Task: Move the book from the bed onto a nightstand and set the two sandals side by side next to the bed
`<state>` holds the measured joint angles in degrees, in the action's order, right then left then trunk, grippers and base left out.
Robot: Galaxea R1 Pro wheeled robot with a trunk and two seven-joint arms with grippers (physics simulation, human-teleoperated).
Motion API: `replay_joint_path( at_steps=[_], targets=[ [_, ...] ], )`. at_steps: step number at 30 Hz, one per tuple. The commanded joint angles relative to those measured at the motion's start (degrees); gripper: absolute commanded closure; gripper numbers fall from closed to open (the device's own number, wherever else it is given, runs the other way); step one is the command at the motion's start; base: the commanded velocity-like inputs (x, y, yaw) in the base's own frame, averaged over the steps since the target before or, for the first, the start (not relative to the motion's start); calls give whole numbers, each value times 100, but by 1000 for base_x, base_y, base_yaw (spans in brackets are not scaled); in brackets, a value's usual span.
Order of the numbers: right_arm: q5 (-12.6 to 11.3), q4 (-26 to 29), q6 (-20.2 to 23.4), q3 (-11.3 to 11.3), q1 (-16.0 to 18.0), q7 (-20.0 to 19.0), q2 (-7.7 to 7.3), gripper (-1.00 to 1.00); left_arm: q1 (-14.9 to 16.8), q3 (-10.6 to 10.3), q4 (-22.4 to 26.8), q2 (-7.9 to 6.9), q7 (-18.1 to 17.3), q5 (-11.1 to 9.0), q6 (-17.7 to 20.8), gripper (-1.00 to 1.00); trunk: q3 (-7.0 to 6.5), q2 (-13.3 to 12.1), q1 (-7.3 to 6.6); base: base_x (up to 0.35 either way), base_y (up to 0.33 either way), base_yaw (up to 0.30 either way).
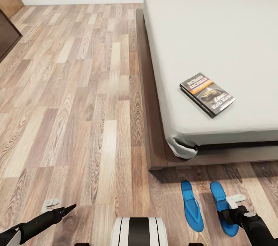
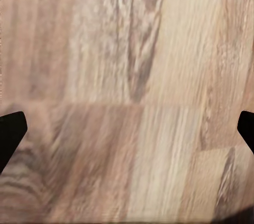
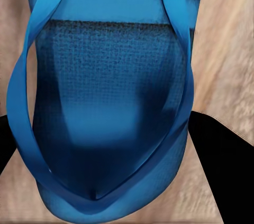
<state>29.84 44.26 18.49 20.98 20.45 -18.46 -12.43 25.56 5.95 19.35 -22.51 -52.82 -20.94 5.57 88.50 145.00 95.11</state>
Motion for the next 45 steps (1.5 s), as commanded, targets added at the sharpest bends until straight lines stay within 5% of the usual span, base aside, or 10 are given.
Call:
replay_joint_path(
  at_steps=[1, 30, 45],
  targets=[
    [57, 11, 15, 20, 2, -53, 4, 100, 2, 12, -1, 0, -24, -33, 58, -100, 26, 3, 1, 0, 0, 0],
    [57, 13, 15, 20, 2, -53, 4, 100, 2, 12, -1, 1, -22, -33, 58, -100, 26, 3, 1, 30, 59, 0],
    [57, 28, -43, 22, 2, -53, 4, 100, 2, 12, -1, 1, -18, -33, 58, -100, 358, 23, 40, 0, 0, 0]
  ],
)
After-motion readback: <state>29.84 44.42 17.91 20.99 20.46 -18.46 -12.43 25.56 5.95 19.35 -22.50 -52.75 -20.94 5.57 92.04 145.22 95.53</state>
